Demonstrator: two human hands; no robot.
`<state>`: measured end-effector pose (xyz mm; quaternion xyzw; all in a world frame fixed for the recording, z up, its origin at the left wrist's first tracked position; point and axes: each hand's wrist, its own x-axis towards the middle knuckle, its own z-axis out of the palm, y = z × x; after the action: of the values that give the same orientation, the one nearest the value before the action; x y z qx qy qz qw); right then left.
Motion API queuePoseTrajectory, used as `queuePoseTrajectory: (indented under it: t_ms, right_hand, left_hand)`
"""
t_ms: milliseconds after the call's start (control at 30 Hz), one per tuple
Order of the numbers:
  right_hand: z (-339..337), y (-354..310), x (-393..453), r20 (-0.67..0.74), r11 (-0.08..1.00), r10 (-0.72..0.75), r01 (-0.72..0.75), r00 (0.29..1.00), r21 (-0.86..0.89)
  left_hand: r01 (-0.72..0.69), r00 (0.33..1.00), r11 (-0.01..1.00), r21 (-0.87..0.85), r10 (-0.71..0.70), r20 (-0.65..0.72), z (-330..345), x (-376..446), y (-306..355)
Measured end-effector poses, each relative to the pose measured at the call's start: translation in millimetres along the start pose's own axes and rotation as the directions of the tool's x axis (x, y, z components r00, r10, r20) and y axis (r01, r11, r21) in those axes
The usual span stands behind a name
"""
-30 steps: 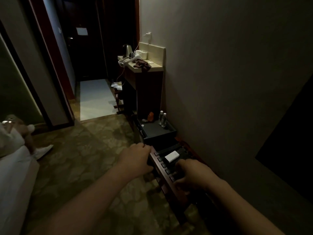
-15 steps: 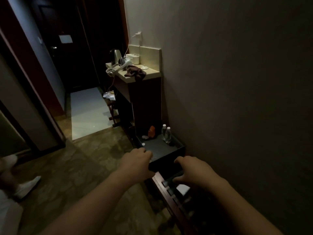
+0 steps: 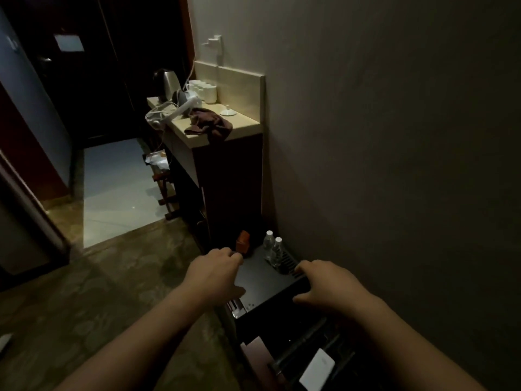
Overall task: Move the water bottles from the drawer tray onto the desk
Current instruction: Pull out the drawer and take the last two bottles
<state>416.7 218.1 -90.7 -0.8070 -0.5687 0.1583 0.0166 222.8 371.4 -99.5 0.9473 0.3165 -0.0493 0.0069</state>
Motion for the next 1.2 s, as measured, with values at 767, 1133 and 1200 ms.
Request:
queuePoseTrajectory:
  t_ms: [767,1133,1200]
  right_hand:
    - [45,-15,312,0.178,0.751,0.629,-0.651,0.756,0.109]
    - [139,53,399,0.242,0.631,0.726,-0.763,0.644,0.136]
    - [162,70,414,0.25,0.624,0.727,-0.767,0.64,0.147]
  left_hand:
    - [-0.522,0.843,0.85,0.069,0.502,0.193,99,391,-169]
    - [-0.572,0.787,0.819,0.035,0.536,0.306,240,491,-163]
    - [-0.569,0.783,0.822,0.012,0.537,0.314,268,502,-158]
